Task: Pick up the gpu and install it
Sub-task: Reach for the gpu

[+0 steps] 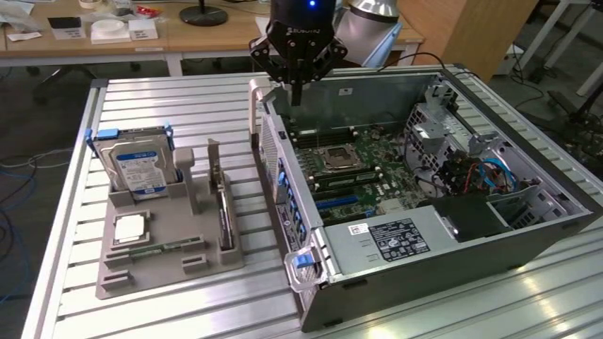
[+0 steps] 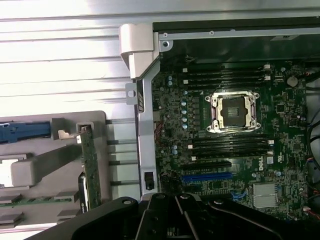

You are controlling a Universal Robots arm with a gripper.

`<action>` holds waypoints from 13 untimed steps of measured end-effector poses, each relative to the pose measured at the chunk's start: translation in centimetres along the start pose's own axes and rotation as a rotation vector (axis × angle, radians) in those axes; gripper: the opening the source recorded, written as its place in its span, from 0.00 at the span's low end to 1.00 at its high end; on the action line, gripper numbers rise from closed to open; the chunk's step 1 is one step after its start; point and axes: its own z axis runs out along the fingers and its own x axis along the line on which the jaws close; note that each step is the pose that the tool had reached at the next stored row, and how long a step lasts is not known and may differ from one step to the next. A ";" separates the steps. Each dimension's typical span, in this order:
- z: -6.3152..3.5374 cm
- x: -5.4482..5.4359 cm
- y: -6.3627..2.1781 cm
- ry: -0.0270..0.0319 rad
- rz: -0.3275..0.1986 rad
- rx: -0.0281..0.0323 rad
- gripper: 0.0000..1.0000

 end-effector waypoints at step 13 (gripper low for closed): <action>-0.01 0.8 -0.06 0.0001 0.000 0.0001 0.11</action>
